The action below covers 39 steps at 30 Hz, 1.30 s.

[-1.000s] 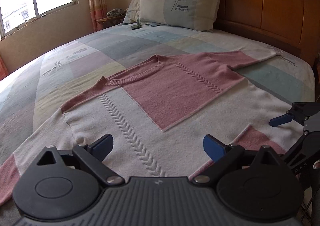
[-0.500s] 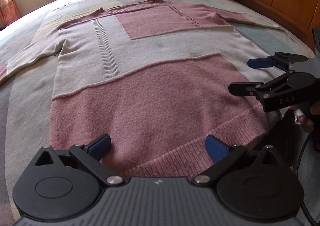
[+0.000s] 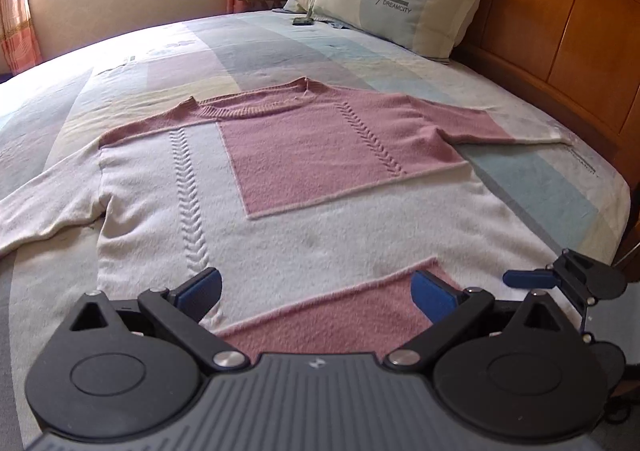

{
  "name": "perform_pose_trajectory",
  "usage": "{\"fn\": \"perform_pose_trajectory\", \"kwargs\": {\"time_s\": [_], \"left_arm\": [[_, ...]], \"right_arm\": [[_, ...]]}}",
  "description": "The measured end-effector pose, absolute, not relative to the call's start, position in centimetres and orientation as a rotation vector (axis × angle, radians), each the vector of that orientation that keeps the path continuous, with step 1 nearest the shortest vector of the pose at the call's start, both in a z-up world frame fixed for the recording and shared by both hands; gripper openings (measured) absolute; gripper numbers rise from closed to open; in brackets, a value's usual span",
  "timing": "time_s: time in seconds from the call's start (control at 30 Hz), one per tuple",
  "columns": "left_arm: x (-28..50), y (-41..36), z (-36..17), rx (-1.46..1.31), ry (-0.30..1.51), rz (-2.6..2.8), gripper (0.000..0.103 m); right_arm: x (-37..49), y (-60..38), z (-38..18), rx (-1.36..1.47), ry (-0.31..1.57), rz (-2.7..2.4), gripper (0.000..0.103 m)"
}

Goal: Fold clothes

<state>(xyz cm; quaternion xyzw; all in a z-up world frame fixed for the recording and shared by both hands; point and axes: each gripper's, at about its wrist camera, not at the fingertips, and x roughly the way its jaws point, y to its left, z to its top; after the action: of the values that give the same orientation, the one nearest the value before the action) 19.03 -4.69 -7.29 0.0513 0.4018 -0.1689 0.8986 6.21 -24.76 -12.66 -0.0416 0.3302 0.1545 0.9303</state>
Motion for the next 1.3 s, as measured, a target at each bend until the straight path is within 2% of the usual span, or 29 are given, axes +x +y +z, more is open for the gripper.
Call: {"fn": "perform_pose_trajectory", "kwargs": {"time_s": [0.37,0.6,0.8,1.0,1.1,1.3], "left_arm": [[26.6,-6.4,-11.1,0.103,0.799,-0.392,0.102],[28.0,-3.2,-8.5,-0.015,0.825,-0.378,0.102],[28.5,0.1,-7.2,-0.082,0.805,-0.262,0.102],[29.0,0.7,-7.6,-0.102,0.81,-0.255,0.102],[29.1,0.3,-8.2,-0.085,0.829,-0.256,0.102],[29.0,-0.3,-8.9,-0.071,0.853,-0.272,0.102]], "right_arm": [[6.0,-24.5,-13.1,-0.11,0.644,0.298,0.103],[6.5,-23.5,-10.4,-0.209,0.54,0.101,0.103],[17.0,-25.0,-7.0,-0.151,0.55,0.052,0.103],[27.5,-26.1,-10.6,-0.093,0.654,0.007,0.103],[28.6,-28.2,-12.6,0.002,0.709,-0.004,0.103],[26.2,-31.9,-11.9,0.135,0.718,0.021,0.103]]}}
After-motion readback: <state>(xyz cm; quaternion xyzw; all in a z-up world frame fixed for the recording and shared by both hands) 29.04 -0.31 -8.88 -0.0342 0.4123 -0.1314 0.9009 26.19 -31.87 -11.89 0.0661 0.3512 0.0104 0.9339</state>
